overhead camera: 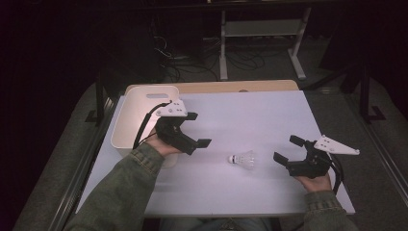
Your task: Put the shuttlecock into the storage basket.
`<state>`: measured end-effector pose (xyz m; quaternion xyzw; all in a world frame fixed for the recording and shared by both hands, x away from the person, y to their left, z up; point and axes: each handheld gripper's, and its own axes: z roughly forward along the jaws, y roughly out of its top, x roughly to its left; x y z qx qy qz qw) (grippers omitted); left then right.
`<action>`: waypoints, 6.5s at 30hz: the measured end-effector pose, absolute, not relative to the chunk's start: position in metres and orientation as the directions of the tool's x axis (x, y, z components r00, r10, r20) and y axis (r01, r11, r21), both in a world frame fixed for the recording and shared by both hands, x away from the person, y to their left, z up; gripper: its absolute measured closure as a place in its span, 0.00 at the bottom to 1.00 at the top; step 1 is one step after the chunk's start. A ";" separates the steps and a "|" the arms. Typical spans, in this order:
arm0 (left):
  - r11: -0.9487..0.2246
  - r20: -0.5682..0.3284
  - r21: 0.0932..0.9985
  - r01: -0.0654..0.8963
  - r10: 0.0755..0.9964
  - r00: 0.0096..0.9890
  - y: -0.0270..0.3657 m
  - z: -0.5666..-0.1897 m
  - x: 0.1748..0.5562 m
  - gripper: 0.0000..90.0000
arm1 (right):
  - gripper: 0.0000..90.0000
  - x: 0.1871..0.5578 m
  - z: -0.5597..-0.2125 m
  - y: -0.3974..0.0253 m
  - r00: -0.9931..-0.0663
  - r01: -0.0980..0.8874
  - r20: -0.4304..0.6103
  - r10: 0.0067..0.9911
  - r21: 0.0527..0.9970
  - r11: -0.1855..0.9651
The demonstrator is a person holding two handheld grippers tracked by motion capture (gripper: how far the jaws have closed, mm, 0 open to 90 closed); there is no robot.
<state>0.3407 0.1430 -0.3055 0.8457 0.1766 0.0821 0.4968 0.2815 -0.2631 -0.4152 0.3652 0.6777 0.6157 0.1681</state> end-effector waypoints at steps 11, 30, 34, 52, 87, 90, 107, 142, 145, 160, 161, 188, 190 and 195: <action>-0.491 -0.047 0.840 0.231 0.358 0.932 0.124 -0.315 0.344 0.00 | 0.00 0.281 -0.415 -0.263 -0.683 0.289 0.227 0.694 0.957 -0.028; -0.579 -0.043 0.783 0.229 0.316 0.948 0.085 -0.338 0.350 0.00 | 0.00 0.277 -0.413 -0.268 -0.695 0.274 0.232 0.681 0.961 -0.048; -0.594 -0.061 0.770 0.235 0.298 0.953 0.075 -0.345 0.349 0.00 | 0.00 0.277 -0.413 -0.268 -0.700 0.272 0.234 0.675 0.961 -0.051; -0.646 -0.076 0.729 0.225 0.250 0.965 0.046 -0.384 0.359 0.00 | 0.00 0.276 -0.412 -0.268 -0.713 0.270 0.239 0.659 0.961 -0.057; -0.828 0.072 0.554 0.089 0.154 0.986 0.034 -0.427 0.370 0.06 | 0.00 0.276 -0.414 -0.270 -0.717 0.275 0.254 0.649 0.959 -0.072; -0.827 0.071 0.555 0.086 0.151 0.986 0.036 -0.425 0.372 0.09 | 0.00 0.276 -0.414 -0.270 -0.718 0.274 0.253 0.649 0.959 -0.072; -0.844 0.128 0.536 0.008 0.091 0.988 0.034 -0.430 0.369 0.37 | 0.00 0.275 -0.414 -0.271 -0.716 0.277 0.260 0.648 0.958 -0.077; -0.820 0.026 0.571 0.024 0.047 0.999 0.034 -0.432 0.375 0.71 | 0.00 0.275 -0.415 -0.271 -0.710 0.289 0.269 0.651 0.954 -0.078; -0.810 0.010 0.585 0.042 0.059 0.998 0.036 -0.430 0.376 0.71 | 0.00 0.275 -0.415 -0.271 -0.710 0.289 0.268 0.651 0.954 -0.078; -0.767 -0.023 0.633 0.101 0.112 0.993 0.038 -0.414 0.375 0.71 | 0.00 0.275 -0.415 -0.272 -0.709 0.285 0.268 0.653 0.955 -0.082; -0.766 -0.023 0.634 0.103 0.115 0.993 0.038 -0.413 0.374 0.71 | 0.00 0.275 -0.415 -0.272 -0.709 0.286 0.268 0.653 0.955 -0.081; -0.719 -0.054 0.670 0.183 0.198 0.979 0.061 -0.363 0.353 0.72 | 0.00 0.276 -0.416 -0.273 -0.693 0.295 0.279 0.665 0.951 -0.092; -0.714 -0.052 0.675 0.186 0.206 0.977 0.063 -0.358 0.353 0.72 | 0.00 0.275 -0.416 -0.272 -0.692 0.298 0.284 0.664 0.950 -0.095; -0.712 -0.038 0.679 0.179 0.210 0.977 0.070 -0.345 0.348 0.71 | 0.00 0.275 -0.416 -0.273 -0.690 0.299 0.286 0.664 0.949 -0.098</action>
